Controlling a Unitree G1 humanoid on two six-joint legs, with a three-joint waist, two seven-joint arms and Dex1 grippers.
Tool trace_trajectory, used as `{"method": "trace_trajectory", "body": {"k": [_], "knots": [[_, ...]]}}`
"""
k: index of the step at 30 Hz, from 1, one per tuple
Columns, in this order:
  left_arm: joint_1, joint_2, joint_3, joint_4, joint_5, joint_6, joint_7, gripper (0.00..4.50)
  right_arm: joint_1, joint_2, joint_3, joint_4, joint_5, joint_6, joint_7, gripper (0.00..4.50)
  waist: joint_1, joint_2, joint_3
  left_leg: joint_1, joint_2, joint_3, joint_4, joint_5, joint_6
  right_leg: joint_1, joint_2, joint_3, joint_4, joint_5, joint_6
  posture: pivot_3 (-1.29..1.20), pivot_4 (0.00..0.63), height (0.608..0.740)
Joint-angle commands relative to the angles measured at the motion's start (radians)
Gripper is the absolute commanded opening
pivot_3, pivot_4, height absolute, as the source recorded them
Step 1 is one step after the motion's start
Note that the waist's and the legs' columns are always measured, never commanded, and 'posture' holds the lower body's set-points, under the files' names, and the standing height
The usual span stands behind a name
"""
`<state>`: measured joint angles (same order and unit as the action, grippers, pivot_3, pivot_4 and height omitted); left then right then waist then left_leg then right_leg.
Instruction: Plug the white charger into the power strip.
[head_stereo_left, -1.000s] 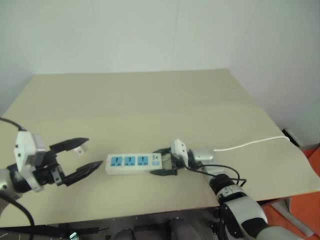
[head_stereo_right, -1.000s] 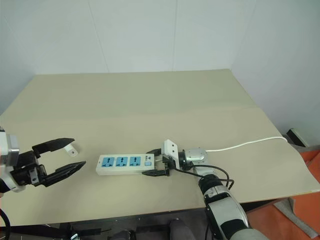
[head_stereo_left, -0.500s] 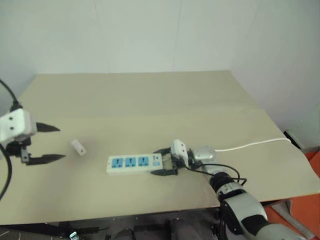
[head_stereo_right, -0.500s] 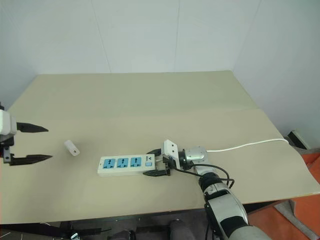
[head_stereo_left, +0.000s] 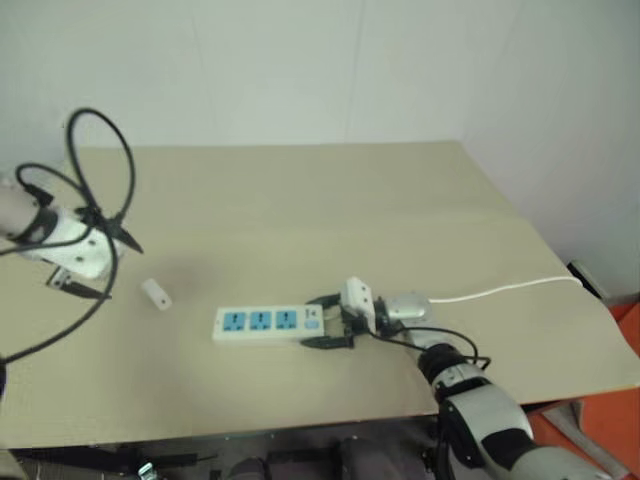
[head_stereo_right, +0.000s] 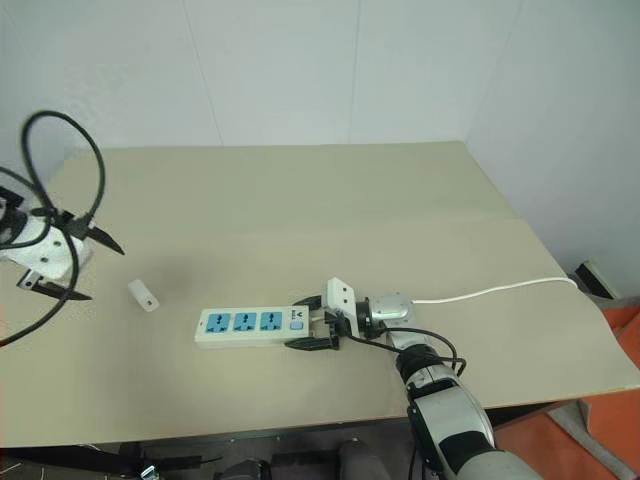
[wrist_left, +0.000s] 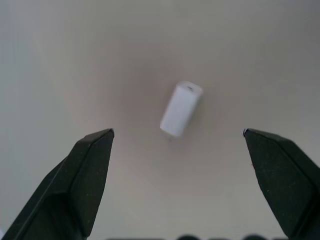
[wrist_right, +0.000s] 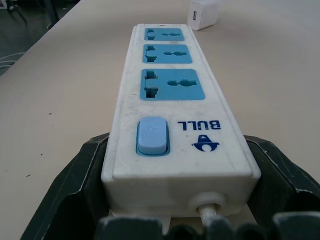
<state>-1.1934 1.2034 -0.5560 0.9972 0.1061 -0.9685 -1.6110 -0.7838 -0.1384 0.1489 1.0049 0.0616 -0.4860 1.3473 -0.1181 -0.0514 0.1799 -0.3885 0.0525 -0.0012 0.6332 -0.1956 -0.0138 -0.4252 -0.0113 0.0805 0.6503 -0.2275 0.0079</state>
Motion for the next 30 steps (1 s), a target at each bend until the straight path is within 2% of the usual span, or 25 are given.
{"method": "trace_trajectory", "body": {"k": [1,4,12,18,25,30], "knots": [[-0.104,-0.018,-0.090,0.119,0.082,-0.175,-0.003,4.50,0.007,0.011,0.004,0.003,-0.004,0.010,-0.022,3.41,0.000,0.000,0.000,0.000,0.000,0.000,0.000,0.000,0.000,0.000,0.000,0.001,0.000,0.000,0.000,0.00,0.150,0.740],[-0.154,-0.050,-0.128,0.196,0.136,-0.235,-0.003,4.50,0.007,0.012,0.003,0.003,-0.003,0.012,-0.024,3.41,0.000,0.000,0.000,0.000,0.000,0.001,0.001,0.000,0.000,-0.001,0.001,0.002,0.001,0.000,0.001,0.00,0.150,0.740],[-0.193,-0.122,-0.128,0.273,0.280,-0.316,0.013,4.50,-0.008,0.012,0.000,0.009,-0.001,0.021,-0.027,3.41,0.001,0.000,0.000,0.000,0.000,0.001,0.002,0.000,0.000,-0.002,0.001,0.004,0.005,0.000,0.001,0.00,0.150,0.740],[-0.195,-0.149,-0.157,0.280,0.469,-0.338,0.197,4.50,-0.011,0.018,-0.005,0.007,0.002,0.024,-0.037,3.41,0.000,0.000,0.000,0.000,0.000,0.001,0.003,0.000,0.000,-0.002,0.001,0.005,0.006,0.000,0.001,0.00,0.150,0.740],[-0.208,-0.170,-0.244,0.273,0.749,-0.273,0.562,4.50,0.010,0.015,-0.008,-0.014,0.007,0.031,-0.042,3.41,0.001,0.000,0.000,0.000,0.000,0.001,0.003,0.000,0.000,-0.002,0.002,0.005,0.007,0.000,0.001,0.00,0.150,0.740],[-0.222,-0.200,-0.274,0.297,0.845,-0.242,0.734,4.50,0.017,0.010,-0.013,-0.030,0.011,0.039,-0.052,3.41,0.001,0.000,0.000,0.000,0.000,0.002,0.003,0.000,0.000,-0.003,0.002,0.005,0.007,0.000,0.001,0.00,0.150,0.740]]}}
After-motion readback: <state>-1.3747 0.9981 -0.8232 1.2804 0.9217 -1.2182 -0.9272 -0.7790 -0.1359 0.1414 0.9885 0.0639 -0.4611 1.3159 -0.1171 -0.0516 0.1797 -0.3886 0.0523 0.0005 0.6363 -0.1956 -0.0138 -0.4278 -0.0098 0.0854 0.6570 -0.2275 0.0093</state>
